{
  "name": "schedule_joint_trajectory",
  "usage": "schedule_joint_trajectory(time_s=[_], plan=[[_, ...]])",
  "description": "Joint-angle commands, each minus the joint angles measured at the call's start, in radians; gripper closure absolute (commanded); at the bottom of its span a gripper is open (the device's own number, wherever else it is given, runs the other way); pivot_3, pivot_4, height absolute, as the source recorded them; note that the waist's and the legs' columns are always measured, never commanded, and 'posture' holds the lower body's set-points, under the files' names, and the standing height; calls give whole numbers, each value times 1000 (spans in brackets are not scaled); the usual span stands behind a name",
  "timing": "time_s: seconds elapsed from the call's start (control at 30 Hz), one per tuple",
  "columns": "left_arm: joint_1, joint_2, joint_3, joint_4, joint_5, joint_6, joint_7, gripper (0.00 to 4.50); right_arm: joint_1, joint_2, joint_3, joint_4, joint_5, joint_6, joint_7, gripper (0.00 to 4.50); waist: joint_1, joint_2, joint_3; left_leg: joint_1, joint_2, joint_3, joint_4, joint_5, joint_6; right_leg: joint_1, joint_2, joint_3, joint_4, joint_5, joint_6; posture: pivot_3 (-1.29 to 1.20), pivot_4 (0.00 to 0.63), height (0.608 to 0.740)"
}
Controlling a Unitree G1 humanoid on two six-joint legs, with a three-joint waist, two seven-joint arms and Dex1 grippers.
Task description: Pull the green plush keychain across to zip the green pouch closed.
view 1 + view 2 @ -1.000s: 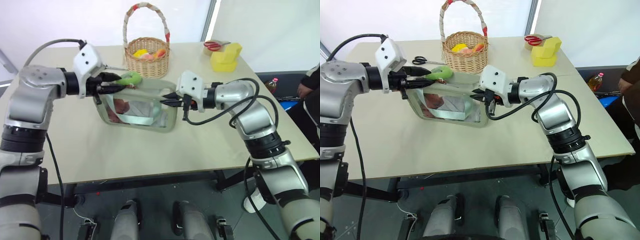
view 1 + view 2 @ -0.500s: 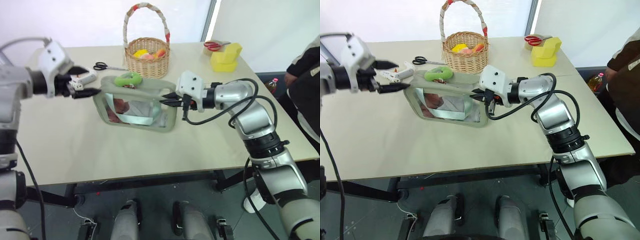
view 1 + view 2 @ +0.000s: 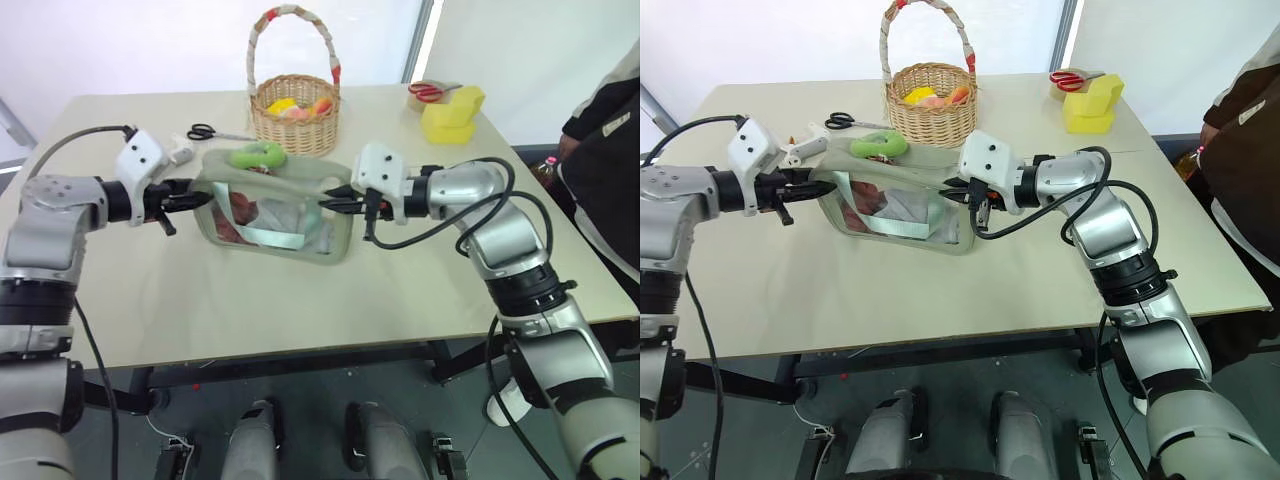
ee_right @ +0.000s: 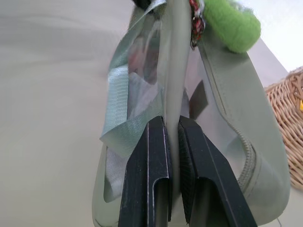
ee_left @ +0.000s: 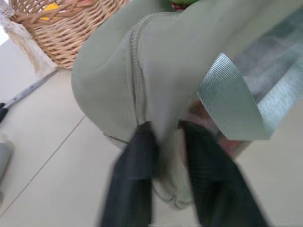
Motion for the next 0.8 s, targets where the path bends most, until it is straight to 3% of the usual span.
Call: schedule_joint_trajectory(time_s=[0.03,0.2,0.3,0.5,0.7,0.8], plan=[[4,29,44,-71,-32,21,-12,4466,-39,-3,-20,1,-3,-33,7,4500,0,0,0,0,0,0,0,0,0,0,0,0,0,0,0,0,150,740],[28,25,43,-127,-50,61,-13,4466,-90,-17,-24,70,-7,-60,38,4500,0,0,0,0,0,0,0,0,0,0,0,0,0,0,0,0,150,740],[46,30,45,-149,-51,67,-9,4500,-169,-34,-38,160,9,-56,98,3459,-1,0,0,0,0,0,0,0,0,0,0,0,0,0,0,0,150,740],[85,37,58,-177,-61,75,-4,4500,-357,20,-87,355,55,-54,134,514,-2,0,0,0,0,0,0,0,0,-1,0,0,0,0,0,0,150,740],[90,36,59,-184,-63,77,1,4500,-496,202,-124,561,47,-51,-9,514,-6,1,0,0,0,0,-2,0,0,-1,0,0,0,0,0,0,150,740],[93,30,53,-194,-63,78,5,4500,-542,289,-140,699,52,51,-76,514,-4,1,0,0,0,1,-2,0,-1,-1,0,0,0,0,0,0,150,740]])
